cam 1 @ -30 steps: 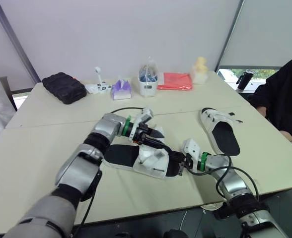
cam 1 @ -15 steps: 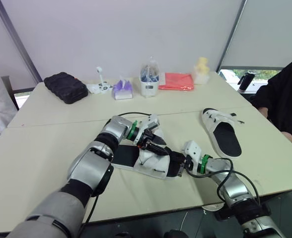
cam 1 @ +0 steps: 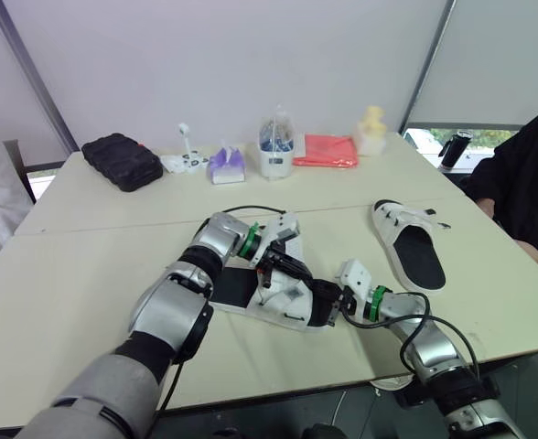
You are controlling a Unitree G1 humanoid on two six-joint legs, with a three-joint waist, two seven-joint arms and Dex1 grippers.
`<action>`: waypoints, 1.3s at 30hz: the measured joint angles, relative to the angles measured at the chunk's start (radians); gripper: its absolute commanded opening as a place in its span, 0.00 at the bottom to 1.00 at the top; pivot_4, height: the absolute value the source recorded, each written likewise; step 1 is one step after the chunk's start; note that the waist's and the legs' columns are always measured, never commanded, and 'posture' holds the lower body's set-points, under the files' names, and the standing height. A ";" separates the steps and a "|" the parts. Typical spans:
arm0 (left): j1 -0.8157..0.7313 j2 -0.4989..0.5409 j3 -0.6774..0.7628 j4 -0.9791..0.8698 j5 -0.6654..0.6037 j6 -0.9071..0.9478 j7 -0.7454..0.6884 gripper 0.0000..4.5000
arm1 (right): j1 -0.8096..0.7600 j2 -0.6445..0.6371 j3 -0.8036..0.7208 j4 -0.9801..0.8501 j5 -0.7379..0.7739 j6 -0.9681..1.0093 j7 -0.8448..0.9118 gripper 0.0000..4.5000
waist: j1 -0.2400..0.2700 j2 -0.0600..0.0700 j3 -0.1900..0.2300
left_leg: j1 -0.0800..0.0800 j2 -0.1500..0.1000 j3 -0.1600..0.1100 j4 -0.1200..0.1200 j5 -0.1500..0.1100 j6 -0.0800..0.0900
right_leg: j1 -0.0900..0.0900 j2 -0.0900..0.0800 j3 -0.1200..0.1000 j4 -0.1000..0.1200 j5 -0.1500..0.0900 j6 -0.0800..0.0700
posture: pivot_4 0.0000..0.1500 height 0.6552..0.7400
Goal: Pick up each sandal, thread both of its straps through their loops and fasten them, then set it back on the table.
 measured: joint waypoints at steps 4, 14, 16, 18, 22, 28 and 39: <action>-0.009 0.006 0.036 -0.001 -0.009 0.014 -0.015 0.01 | -0.003 0.001 0.000 0.002 0.000 0.000 0.000 0.00 | 0.000 0.000 0.000 | 0.000 0.000 0.000 0.000 0.000 0.000 | 0.000 0.000 0.000 0.000 0.000 0.000 | 1.00 1.00; -0.083 0.096 0.165 -0.116 -0.115 0.144 -0.106 0.01 | -0.015 0.009 0.008 0.014 0.000 -0.002 0.002 0.00 | -0.008 -0.001 0.001 | 0.000 0.000 0.000 0.000 0.000 0.000 | -0.001 0.001 0.000 0.002 0.000 0.000 | 1.00 1.00; -0.071 0.125 0.179 -0.142 -0.123 0.157 -0.103 0.01 | -0.016 0.009 0.007 0.018 0.000 -0.006 0.004 0.00 | -0.007 -0.001 0.001 | 0.000 0.000 0.000 0.000 0.000 0.000 | -0.001 0.001 0.000 0.002 0.000 0.000 | 1.00 1.00; -0.057 0.141 0.191 -0.159 -0.127 0.170 -0.086 0.01 | -0.019 0.009 0.007 0.023 0.000 -0.009 0.007 0.00 | -0.007 -0.001 0.001 | 0.001 0.000 0.000 0.000 0.000 0.000 | -0.001 0.001 0.000 0.002 0.000 0.000 | 1.00 1.00; -0.024 0.163 0.231 -0.165 -0.152 0.202 -0.015 0.01 | -0.024 0.011 0.009 0.031 0.000 -0.016 0.011 0.00 | -0.008 -0.001 0.001 | 0.001 0.000 0.000 0.000 0.000 0.000 | -0.002 0.001 0.000 0.004 0.000 0.000 | 1.00 1.00; 0.019 0.175 0.257 -0.164 -0.166 0.215 0.079 0.01 | -0.032 0.011 0.008 0.046 0.000 -0.021 0.020 0.00 | -0.007 -0.001 0.001 | 0.001 0.000 0.000 0.001 0.000 0.000 | -0.001 0.001 0.000 0.004 0.000 0.000 | 1.00 1.00; 0.086 0.191 0.239 -0.078 -0.114 0.152 0.186 0.01 | -0.040 0.015 0.011 0.052 -0.007 -0.022 0.025 0.00 | -0.008 -0.001 0.000 | 0.001 0.000 0.000 0.001 0.000 0.000 | -0.002 0.001 0.000 0.005 0.000 -0.001 | 1.00 1.00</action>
